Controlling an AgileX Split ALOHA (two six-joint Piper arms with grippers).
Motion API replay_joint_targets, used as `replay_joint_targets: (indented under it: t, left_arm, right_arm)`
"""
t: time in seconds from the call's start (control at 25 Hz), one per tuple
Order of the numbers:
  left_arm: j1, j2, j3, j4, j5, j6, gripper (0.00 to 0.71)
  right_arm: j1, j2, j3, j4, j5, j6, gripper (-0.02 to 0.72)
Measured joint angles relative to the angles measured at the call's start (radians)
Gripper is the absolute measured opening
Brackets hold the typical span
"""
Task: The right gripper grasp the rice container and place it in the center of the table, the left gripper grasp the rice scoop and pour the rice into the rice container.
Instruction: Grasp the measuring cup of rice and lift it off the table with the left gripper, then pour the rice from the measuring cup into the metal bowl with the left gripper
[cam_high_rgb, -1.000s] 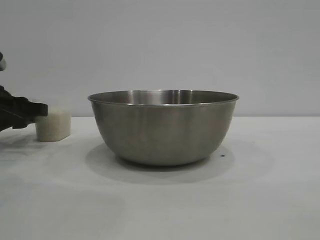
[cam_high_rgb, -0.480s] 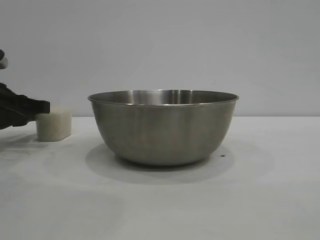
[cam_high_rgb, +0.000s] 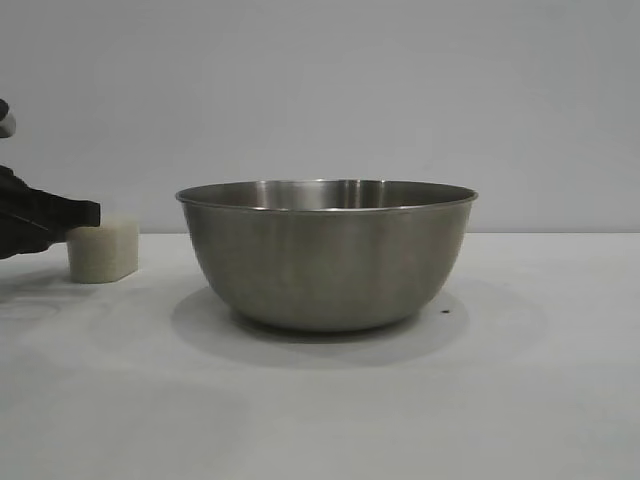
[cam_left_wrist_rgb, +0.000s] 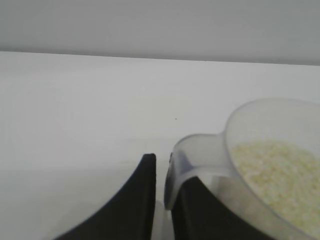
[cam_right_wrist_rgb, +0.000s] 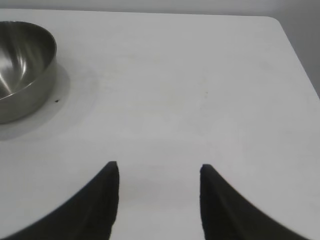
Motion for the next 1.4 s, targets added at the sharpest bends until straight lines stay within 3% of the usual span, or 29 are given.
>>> replay_joint_targets:
  t: [0.48,0.92,1.4]
  left_arm:
    - [0.0,-0.147,0.002,0.006,0.007,0.0,0.0]
    - [-0.008,-0.317,0.009,0.218,0.08,0.008,0.0]
    - [-0.162,-0.353,0.009,0.258,0.084,0.008,0.0]
  right_arm:
    - [0.0,0.0,0.0,0.0,0.0,0.0,0.321]
    - [0.0,0.0,0.0,0.0,0.0,0.0,0.321]
    - [0.0,0.0,0.0,0.0,0.0,0.0,0.321]
